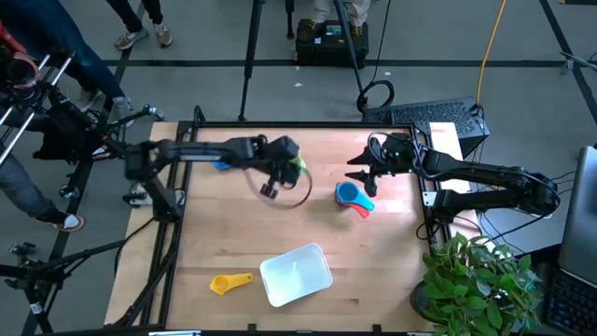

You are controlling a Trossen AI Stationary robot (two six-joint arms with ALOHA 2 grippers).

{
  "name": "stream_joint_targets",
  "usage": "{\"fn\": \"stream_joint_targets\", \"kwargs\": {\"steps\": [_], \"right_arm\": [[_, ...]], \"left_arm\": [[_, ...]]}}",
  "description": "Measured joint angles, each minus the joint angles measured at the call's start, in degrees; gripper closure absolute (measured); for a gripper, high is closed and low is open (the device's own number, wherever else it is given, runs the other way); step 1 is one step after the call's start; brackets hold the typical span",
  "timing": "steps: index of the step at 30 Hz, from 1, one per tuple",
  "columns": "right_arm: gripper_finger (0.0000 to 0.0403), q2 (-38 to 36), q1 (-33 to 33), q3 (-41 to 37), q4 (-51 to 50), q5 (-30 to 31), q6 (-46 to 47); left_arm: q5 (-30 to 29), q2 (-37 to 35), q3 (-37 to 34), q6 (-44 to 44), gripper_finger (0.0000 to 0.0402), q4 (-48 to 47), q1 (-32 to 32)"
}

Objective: Nest measuring cups in basket
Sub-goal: Stack the green measuring cup on the light blue measuring cup

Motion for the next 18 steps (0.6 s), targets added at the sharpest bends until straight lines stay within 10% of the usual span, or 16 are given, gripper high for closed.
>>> {"fn": "stream_joint_targets", "kwargs": {"steps": [18], "right_arm": [[0.0196,13.52,5.87,11.83,1.54,-15.54,-8.45]], "left_arm": [[1.05,-2.6,-0.02,5.49,0.0394,0.18,-17.64]]}}
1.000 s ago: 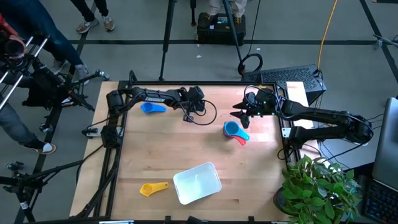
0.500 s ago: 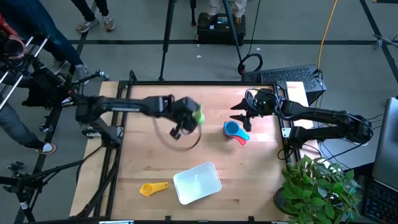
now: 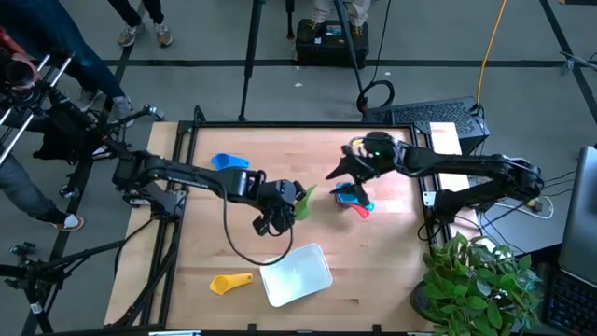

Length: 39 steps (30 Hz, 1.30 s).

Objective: Nest measuring cups in basket
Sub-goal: Stack the green measuring cup on the light blue measuring cup

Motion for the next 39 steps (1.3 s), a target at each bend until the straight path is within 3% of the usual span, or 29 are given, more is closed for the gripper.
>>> {"fn": "stream_joint_targets", "kwargs": {"steps": [5,9,24,39], "right_arm": [[0.0195,5.92,-3.1,6.1,-7.67,-12.39,-1.23],[0.019,9.56,-4.23,10.1,-14.5,-16.07,-3.64],[0.0162,23.31,-2.48,20.6,-19.08,-17.5,-7.31],[0.0163,30.81,-0.18,23.01,-18.63,-17.04,-8.01]], "left_arm": [[-2.14,2.45,0.0,3.44,0.0394,-2.31,-1.28],[-5.61,3.06,0.0,6.82,0.0394,-5.11,-2.37],[-13.91,5.83,0.01,20.07,0.0394,-5.64,-3.91],[-18.8,6.03,-0.02,22.77,0.0394,-4.21,-5.94]]}}
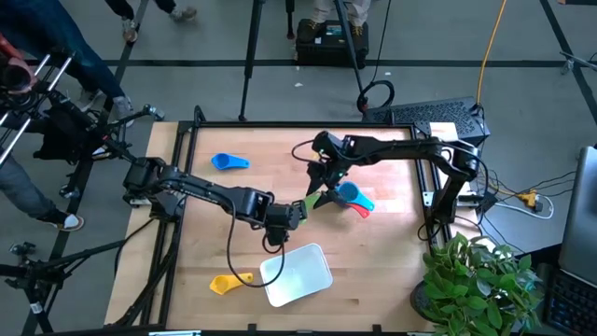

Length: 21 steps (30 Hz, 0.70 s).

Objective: Nest measuring cups in basket
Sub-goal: Stack the green measuring cup on the light blue measuring cup

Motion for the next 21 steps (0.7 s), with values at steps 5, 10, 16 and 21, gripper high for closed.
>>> {"fn": "stream_joint_targets", "kwargs": {"steps": [5,10,16,21], "right_arm": [[0.0173,-0.11,0.76,0.0,0.33,2.77,-0.98],[0.0227,-0.13,0.76,0.0,0.26,3.07,-1.75],[0.0289,-0.13,0.82,-0.07,-0.1,2.72,-3.99],[0.0289,-0.2,0.82,-0.07,-0.24,3.77,-4.47]], "left_arm": [[0.02,0.0,0.0,-0.39,0.0394,0.18,0.04],[0.35,0.0,0.0,-0.92,0.0394,0.15,0.02],[0.97,0.0,0.0,-1.75,0.0394,0.06,-0.1],[1.05,0.0,0.0,-2.38,0.0394,0.04,-0.07]]}}
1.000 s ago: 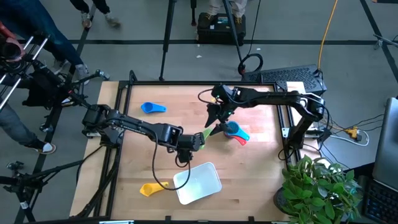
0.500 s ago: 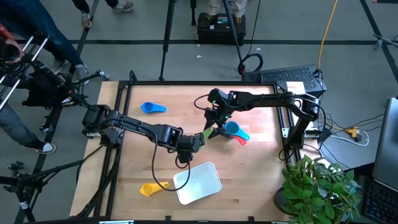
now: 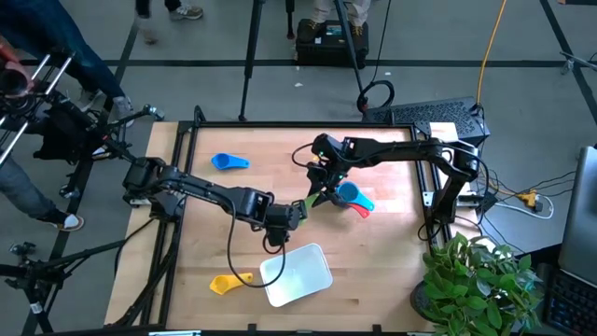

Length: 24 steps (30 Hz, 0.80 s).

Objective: Nest measuring cups in basket
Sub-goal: Stack the green measuring cup on the light blue measuring cup

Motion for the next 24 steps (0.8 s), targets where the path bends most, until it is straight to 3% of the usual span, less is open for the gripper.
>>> {"fn": "stream_joint_targets", "kwargs": {"steps": [5,9,17,24], "right_arm": [[0.029,-0.02,0.0,0.0,-0.14,0.16,-0.04],[0.0288,0.03,-0.09,-0.02,0.05,-3.02,2.24],[0.0176,-0.19,-0.14,-0.04,1.1,-4.29,7.43],[0.0178,-0.19,-0.05,-0.02,1.23,-4.19,7.16]], "left_arm": [[0.04,0.0,0.0,-0.69,0.0394,0.06,0.01],[0.69,0.0,0.02,-1.05,0.0394,0.57,-0.25],[0.93,0.0,0.02,-0.09,0.0394,-0.05,-0.22],[1.02,0.02,0.02,0.42,0.0394,0.57,-0.22]]}}
